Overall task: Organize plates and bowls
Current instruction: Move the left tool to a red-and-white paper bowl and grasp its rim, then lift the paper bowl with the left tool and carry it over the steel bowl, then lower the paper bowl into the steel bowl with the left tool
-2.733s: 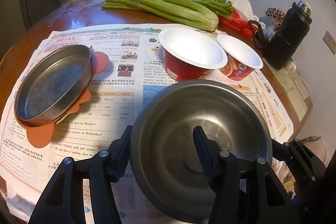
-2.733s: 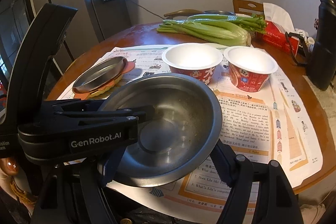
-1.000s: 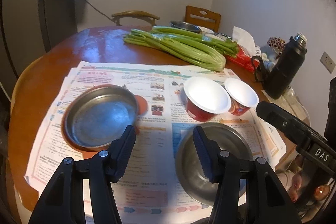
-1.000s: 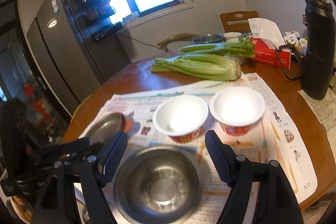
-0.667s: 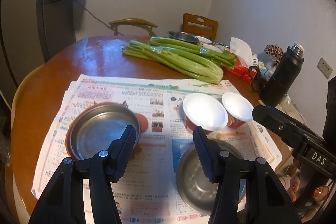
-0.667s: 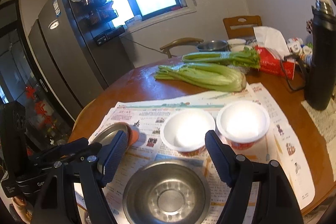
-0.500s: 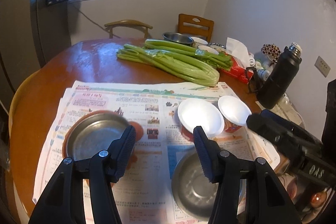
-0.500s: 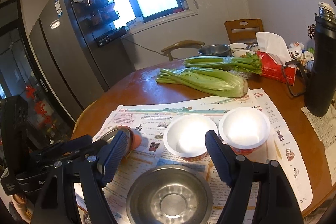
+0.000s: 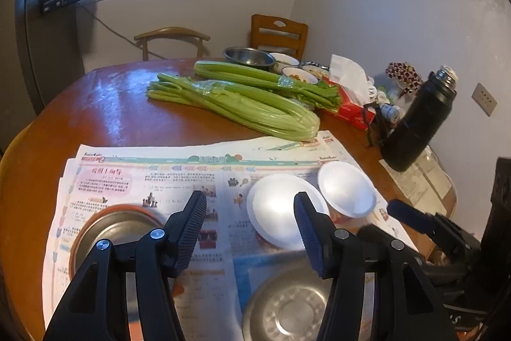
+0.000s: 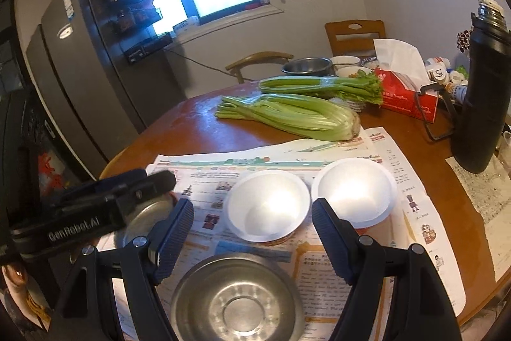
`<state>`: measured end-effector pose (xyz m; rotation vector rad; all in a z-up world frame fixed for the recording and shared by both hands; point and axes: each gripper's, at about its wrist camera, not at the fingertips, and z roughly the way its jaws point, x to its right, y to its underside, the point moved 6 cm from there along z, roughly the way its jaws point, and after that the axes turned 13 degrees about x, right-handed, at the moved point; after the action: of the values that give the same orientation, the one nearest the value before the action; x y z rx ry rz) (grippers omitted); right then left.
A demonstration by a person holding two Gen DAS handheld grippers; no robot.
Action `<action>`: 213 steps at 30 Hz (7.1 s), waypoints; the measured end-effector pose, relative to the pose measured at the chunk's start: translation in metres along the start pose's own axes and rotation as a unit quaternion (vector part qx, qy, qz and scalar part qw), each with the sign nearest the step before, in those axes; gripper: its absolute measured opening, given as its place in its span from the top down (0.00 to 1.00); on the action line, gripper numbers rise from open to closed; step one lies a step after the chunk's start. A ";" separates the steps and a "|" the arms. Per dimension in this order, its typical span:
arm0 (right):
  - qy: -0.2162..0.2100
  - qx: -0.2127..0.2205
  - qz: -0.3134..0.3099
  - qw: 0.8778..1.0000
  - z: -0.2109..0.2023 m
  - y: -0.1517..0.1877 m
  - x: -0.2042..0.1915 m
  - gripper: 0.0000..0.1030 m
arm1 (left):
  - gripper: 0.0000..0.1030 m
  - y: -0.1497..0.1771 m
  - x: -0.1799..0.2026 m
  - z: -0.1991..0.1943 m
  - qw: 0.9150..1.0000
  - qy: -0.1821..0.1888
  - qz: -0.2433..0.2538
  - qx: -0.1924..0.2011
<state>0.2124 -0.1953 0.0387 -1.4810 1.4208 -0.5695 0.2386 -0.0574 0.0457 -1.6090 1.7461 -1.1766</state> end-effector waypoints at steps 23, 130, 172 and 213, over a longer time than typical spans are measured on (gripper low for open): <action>0.013 -0.107 0.043 0.993 0.081 0.052 0.025 0.25 | 0.43 0.043 -0.005 0.122 0.995 0.019 -0.015 -0.099; -0.047 -0.024 -0.081 0.995 -0.080 0.048 -0.047 0.26 | 0.55 0.065 0.067 -0.050 0.997 0.063 0.008 -0.034; -0.064 -0.087 -0.073 0.991 -0.048 0.106 -0.033 0.26 | 0.55 0.126 0.046 -0.012 0.994 0.019 -0.001 -0.109; -0.036 -0.086 -0.077 0.993 -0.036 0.109 -0.011 0.25 | 0.55 0.125 0.038 -0.006 0.994 0.002 0.000 -0.111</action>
<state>0.1265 -0.1797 -0.0370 -1.7426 1.3350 -0.4921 0.1590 -0.1006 -0.0485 -1.7329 1.9348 -1.0157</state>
